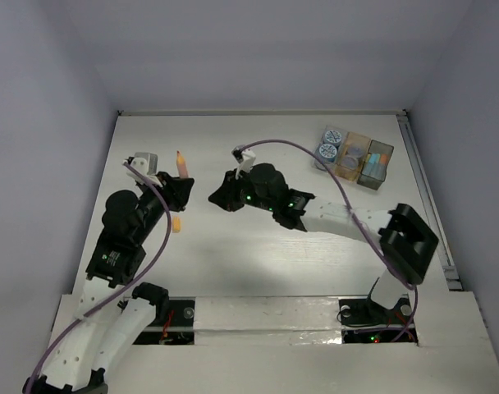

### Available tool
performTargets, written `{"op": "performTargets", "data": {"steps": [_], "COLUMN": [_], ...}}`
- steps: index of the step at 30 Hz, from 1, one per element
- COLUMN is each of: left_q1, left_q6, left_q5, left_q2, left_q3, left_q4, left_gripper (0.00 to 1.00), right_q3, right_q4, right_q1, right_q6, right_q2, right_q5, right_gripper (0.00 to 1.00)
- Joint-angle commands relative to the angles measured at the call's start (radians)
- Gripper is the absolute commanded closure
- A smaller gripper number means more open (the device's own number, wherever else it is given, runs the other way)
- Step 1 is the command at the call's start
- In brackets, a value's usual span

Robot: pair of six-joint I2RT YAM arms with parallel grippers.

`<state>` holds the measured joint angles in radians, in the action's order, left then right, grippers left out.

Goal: Sort the stationery into containers
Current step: Move the pen cap to the center of the board.

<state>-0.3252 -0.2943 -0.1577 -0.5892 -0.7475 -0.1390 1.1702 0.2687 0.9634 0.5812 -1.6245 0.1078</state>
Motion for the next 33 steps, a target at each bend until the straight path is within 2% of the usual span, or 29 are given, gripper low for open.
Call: {"op": "performTargets", "data": {"steps": [1,4,5,7,8,10,14,22,25,28,31,33], "left_q1": [0.002,0.002,0.002,0.002,0.002,0.002,0.002,0.002,0.002,0.002,0.002,0.002], "left_q6": [0.006,0.001,0.001,0.0,0.003,0.01,0.015,0.006,0.001,0.003,0.003,0.003], "left_q5": [0.076,0.098,0.101,0.113,0.115,0.107,0.104,0.051,0.041,0.041,0.037,0.034], "left_q2": [0.037,0.058,0.069,0.077,0.081,0.083,0.094,0.091,0.088,0.088,0.089,0.088], "left_q3": [-0.107,-0.11,-0.105,-0.095,-0.089,-0.075,-0.047,-0.029,-0.029,-0.029,-0.027,-0.027], "left_q4": [0.045,0.062,0.07,0.09,0.096,0.108,0.119,0.133,0.154,0.153,0.156,0.157], "left_gripper": [1.0,1.0,1.0,1.0,1.0,1.0,1.0,1.0,1.0,1.0,1.0,1.0], "right_q3": [0.063,0.146,0.211,0.293,0.333,0.443,0.615,0.851,0.922,0.983,1.005,1.014], "right_q4": [0.006,-0.045,-0.084,-0.146,-0.199,-0.253,-0.414,-0.568,-0.608,-0.654,-0.674,-0.683], "right_q1": [-0.002,0.038,0.05,0.084,0.095,0.107,0.129,0.179,0.179,0.189,0.189,0.199], "right_q6": [0.022,0.011,0.003,-0.027,-0.037,-0.063,-0.106,-0.21,-0.233,-0.254,-0.282,-0.299], "right_q2": [-0.151,-0.283,-0.317,-0.388,-0.452,-0.518,-0.659,-0.828,-0.88,-0.929,-0.959,-0.968], "right_q5": [0.067,0.069,0.056,0.015,-0.008,-0.056,-0.102,-0.252,-0.286,-0.313,-0.326,-0.335], "right_gripper": [0.86,0.8,0.67,0.52,0.39,0.31,0.3,0.3,0.32,0.4,0.42,0.55]}}
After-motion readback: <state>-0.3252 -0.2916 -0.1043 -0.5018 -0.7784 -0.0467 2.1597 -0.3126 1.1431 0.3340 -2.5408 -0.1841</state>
